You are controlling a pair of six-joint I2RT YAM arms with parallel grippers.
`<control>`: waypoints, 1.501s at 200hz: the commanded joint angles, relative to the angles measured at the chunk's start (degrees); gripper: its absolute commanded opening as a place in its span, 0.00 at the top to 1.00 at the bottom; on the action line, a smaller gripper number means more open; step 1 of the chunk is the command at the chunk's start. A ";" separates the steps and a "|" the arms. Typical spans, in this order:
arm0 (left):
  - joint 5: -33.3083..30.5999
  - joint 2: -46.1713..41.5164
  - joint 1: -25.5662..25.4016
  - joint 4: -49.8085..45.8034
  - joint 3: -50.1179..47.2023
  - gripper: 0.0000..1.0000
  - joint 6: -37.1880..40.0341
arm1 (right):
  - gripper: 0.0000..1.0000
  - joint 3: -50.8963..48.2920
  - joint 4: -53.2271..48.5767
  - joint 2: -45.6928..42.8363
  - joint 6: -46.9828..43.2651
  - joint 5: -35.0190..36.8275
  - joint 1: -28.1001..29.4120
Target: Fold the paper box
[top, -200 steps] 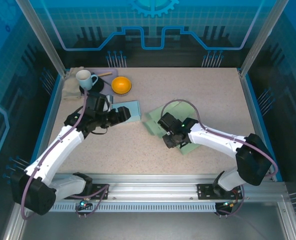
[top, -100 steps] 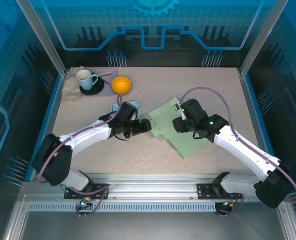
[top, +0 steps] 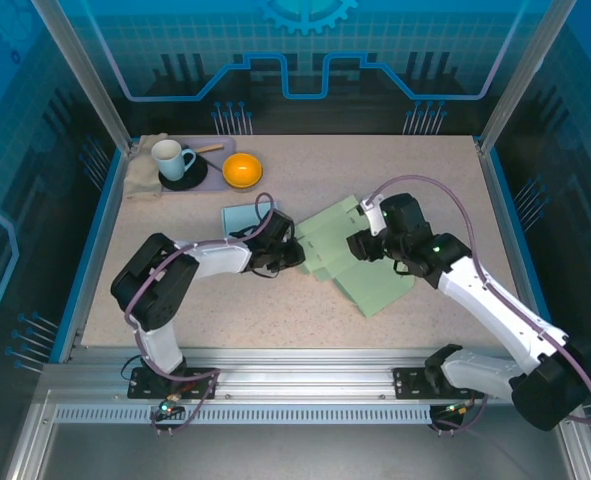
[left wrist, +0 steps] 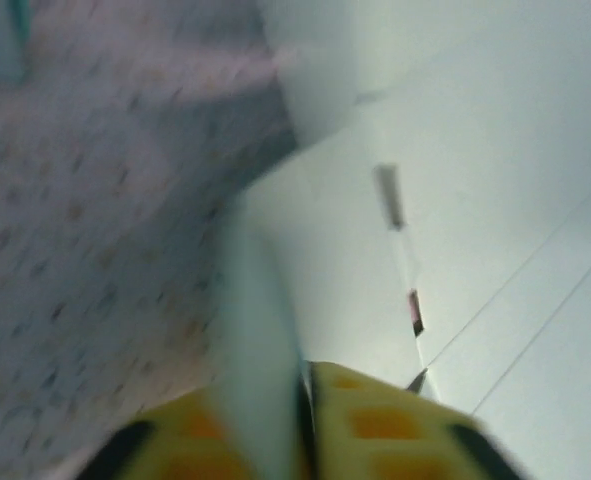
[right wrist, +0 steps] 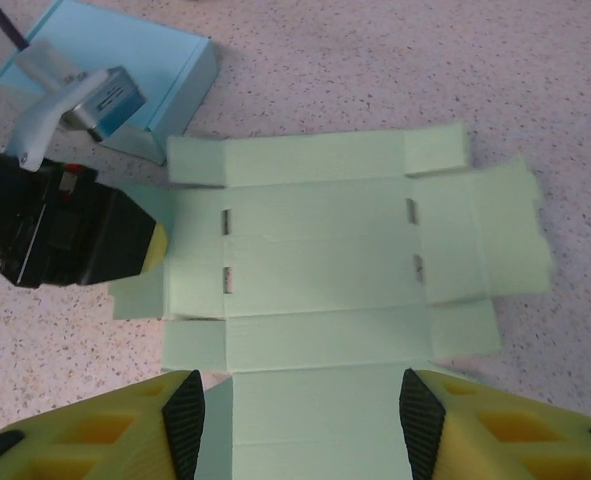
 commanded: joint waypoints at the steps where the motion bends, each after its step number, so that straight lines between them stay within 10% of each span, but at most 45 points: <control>1: -3.48 -4.18 -0.23 1.83 4.05 1.00 8.47 | 0.43 3.64 4.24 1.77 -6.66 -6.03 -2.27; 59: -14.03 -17.11 -0.23 -20.89 12.75 1.00 35.58 | 0.43 14.56 -1.77 8.13 -40.75 -17.87 -4.75; 129: -15.96 -29.01 -0.41 -20.76 7.82 1.00 49.30 | 0.42 28.62 -16.26 19.17 -66.44 -23.02 -10.04; 300: -19.29 -31.90 -3.55 -19.08 4.93 1.00 53.91 | 0.57 37.77 -24.62 30.41 -72.29 -22.16 -12.20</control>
